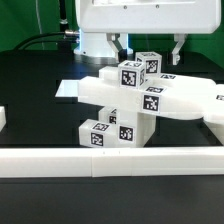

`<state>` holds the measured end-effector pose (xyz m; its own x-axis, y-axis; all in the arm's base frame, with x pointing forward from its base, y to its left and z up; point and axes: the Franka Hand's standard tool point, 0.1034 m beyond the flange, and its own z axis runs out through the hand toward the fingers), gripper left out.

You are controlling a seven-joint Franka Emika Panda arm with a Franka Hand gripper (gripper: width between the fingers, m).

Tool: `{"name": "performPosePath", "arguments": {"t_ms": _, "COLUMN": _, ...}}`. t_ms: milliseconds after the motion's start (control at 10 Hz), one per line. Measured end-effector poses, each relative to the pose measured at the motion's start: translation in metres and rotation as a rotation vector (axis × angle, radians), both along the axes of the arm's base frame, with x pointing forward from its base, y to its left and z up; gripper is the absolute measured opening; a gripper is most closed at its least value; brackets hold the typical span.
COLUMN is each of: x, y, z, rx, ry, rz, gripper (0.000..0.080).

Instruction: Assemble chair

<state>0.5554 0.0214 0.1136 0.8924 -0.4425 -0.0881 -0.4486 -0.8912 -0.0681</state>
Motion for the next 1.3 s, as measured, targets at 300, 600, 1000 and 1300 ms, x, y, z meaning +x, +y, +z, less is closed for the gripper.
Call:
{"name": "performPosePath", "arguments": {"t_ms": 300, "x": -0.0013, "y": 0.0016, "z": -0.0005, "rx": 0.002, "ry": 0.009, "rz": 0.003, "gripper": 0.0649}}
{"name": "performPosePath", "arguments": {"t_ms": 600, "x": -0.0022, "y": 0.0044, "z": -0.0012, "rx": -0.005, "ry": 0.000, "rz": 0.182, "gripper": 0.0649}}
{"name": "performPosePath", "arguments": {"t_ms": 1000, "x": -0.0009, "y": 0.0014, "z": -0.0013, "rx": -0.004, "ry": -0.031, "rz": 0.468, "gripper": 0.0649}}
{"name": "performPosePath", "arguments": {"t_ms": 1300, "x": -0.0006, "y": 0.0000, "z": -0.0011, "rx": -0.019, "ry": -0.035, "rz": 0.615, "gripper": 0.0649}}
